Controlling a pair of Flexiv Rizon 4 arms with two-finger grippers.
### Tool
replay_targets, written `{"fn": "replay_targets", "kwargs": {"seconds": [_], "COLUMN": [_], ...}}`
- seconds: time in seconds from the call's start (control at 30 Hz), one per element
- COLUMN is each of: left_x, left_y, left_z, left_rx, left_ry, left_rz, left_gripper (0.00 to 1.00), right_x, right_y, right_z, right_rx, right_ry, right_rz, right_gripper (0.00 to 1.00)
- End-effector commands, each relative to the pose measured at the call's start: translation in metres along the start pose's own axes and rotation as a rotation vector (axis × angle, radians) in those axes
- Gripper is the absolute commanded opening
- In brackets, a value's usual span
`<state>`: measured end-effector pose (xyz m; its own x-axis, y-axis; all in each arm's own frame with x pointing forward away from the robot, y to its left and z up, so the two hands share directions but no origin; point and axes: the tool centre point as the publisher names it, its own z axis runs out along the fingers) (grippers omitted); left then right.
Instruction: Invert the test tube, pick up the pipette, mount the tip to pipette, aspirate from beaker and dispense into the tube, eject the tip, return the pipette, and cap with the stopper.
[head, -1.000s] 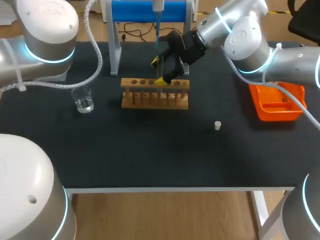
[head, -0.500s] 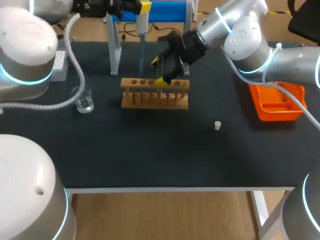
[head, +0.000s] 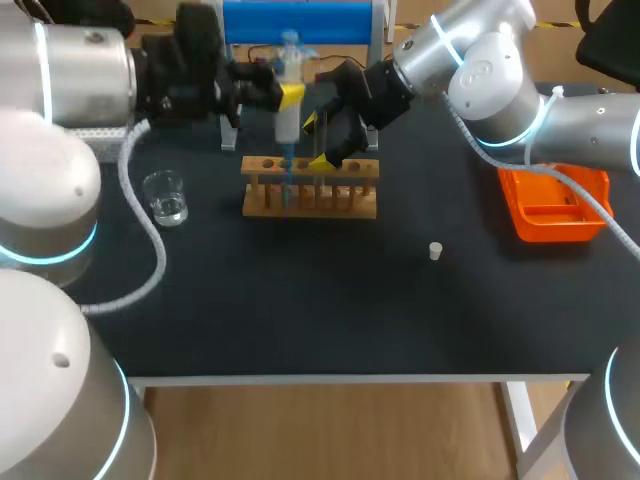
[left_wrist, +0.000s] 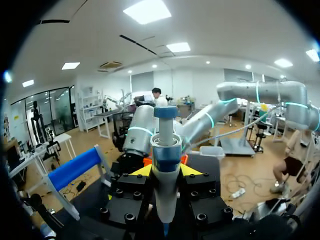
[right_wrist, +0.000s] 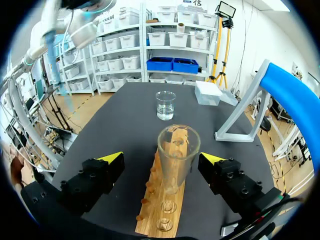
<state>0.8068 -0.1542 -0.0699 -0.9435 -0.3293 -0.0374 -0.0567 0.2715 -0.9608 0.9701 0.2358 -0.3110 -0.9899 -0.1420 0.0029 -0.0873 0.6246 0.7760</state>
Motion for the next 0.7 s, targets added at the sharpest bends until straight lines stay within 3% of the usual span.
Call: {"fn": "replay_targets", "kwargs": {"seconds": [0.03,0.3,0.7], "left_x": [0.009,0.019,0.006], "left_y": [0.012,0.023,0.045], "left_z": [0.008,0.030,0.042], "left_rx": [0.075,0.089,0.050], "left_ry": [0.066,0.204,0.267], "left_rz": [0.021,0.069,0.045], "left_gripper": [0.00,0.00,0.00], "right_x": [0.000,0.000,0.000], "right_y": [0.000,0.000,0.000], "right_z": [0.000,0.000,0.000], "right_rx": [0.002,0.002,0.002], "right_ry": [0.001,0.001,0.001], "right_rz": [0.001,0.001,0.001], "right_gripper": [1.00,1.00,1.00]}}
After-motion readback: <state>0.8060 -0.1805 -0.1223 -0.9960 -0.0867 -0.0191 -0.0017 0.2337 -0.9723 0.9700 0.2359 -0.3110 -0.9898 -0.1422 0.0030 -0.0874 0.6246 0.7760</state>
